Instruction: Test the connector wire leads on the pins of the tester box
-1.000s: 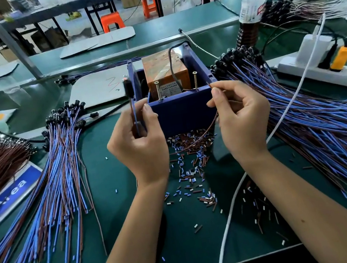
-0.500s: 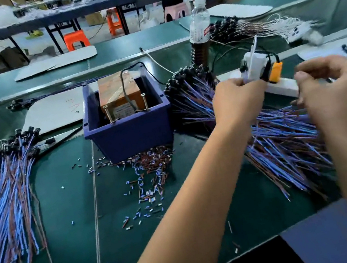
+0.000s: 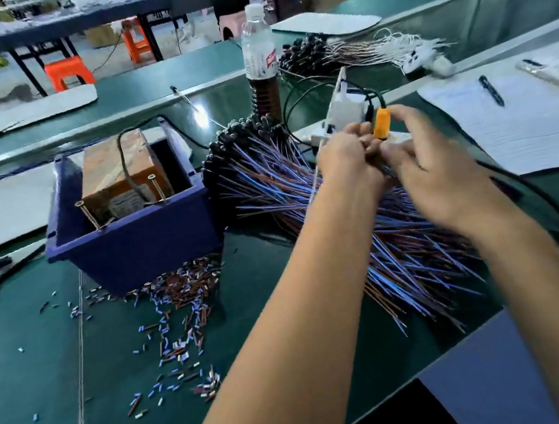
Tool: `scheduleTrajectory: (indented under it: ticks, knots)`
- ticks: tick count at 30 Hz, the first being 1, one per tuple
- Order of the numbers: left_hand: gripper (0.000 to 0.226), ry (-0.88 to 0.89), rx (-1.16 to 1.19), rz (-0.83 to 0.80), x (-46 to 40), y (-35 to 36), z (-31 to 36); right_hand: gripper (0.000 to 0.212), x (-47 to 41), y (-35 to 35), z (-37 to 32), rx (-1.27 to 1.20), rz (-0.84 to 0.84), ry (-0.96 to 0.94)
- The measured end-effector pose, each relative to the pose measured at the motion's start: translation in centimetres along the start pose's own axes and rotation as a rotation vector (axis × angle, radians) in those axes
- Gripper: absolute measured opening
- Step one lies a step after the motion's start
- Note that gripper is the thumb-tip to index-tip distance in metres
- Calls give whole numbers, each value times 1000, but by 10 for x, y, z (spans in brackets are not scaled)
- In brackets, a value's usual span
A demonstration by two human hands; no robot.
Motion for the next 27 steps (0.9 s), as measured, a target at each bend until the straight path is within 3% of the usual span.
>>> scheduleTrajectory:
  ticks: [3, 7, 9, 12, 14, 17, 19, 23, 27]
  knots:
    - [33, 71, 151, 10, -2, -10, 31, 33, -4, 11, -2, -51, -59, -68]
    - [25, 294, -15, 105, 5, -33, 80, 11, -14, 4, -12, 22, 0, -182]
    - [27, 500, -383, 225, 8, -46, 108, 13, -18, 7, -13, 155, 8, -212]
    - [25, 904, -1219, 493, 20, -56, 147, 13, -21, 17, -8, 263, -67, -189]
    - [29, 1038, -1494, 549, 27, -57, 154, 14, -18, 28, -5, 323, -95, -184]
    - [39, 1070, -1810, 577, 28, -56, 145, 14, -7, 38, -7, 382, -15, -203]
    - [47, 1043, -1848, 545, 29, -59, 138, 13, -1, 41, -9, 359, 53, -195]
    - [52, 964, -1704, 426, 39, -72, 127, 19, 1, 41, -11, 386, 127, -171]
    - [37, 877, -1605, 333, 59, -103, 120, 24, 12, 40, -39, 262, 257, -252]
Point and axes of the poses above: each hand's wrist, its own x-axis away from the middle knuckle, its own y-axis out of the palm, z = x × y, the point moved 7 cm from there along -x, towards the middle knuckle, and after that the axes turned 6 degrees about z, right-handed, at the moved point
